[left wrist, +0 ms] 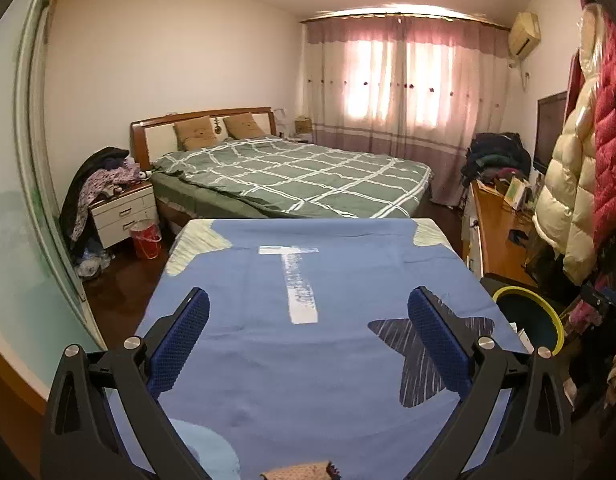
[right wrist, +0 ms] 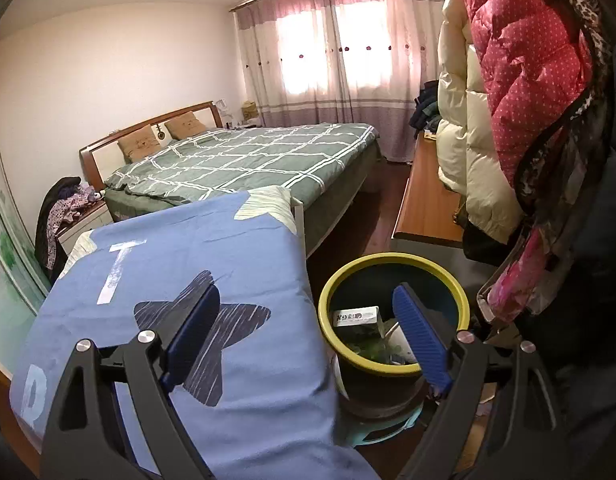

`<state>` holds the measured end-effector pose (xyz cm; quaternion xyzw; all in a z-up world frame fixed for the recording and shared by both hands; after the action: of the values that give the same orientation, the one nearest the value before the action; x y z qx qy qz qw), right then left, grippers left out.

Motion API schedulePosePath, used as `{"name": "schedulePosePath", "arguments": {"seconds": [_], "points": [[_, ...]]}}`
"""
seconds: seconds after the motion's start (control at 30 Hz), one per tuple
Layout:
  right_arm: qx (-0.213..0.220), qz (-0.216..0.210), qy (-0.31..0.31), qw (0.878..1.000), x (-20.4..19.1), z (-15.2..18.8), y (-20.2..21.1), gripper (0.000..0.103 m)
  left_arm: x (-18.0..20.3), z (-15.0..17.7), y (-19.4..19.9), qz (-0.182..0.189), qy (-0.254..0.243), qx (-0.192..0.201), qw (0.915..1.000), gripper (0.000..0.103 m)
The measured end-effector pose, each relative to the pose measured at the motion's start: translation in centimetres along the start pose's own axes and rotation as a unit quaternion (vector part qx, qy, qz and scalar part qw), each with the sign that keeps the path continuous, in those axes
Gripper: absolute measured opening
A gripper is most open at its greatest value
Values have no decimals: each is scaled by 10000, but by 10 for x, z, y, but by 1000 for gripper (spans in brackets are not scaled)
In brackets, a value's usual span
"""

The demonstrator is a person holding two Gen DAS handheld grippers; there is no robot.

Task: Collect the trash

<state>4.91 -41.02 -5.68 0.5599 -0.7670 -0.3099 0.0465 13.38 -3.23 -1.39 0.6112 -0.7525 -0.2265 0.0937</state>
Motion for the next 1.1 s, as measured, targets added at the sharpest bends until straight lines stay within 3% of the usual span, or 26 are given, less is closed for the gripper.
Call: {"name": "schedulePosePath", "arguments": {"seconds": [0.47, 1.1], "points": [[176, 29, -17, 9998, -1, 0, 24, 84, -1, 15, 13, -56, 35, 24, 10000, 98], [149, -6, 59, 9999, -7, 2, 23, 85, 8, 19, 14, -107, 16, -43, 9999, 98]]}}
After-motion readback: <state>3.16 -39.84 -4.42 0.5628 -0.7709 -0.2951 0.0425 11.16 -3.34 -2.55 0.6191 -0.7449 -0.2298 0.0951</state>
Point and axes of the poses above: each gripper's, at about its wrist camera, not at the fingertips, and y roughly against the way its jaws point, x to its right, z to its underside, the point moved 8 cm from there along -y, roughly the way its jaws point, and after that the axes turned 11 degrees about -y, right-handed, at the moved point
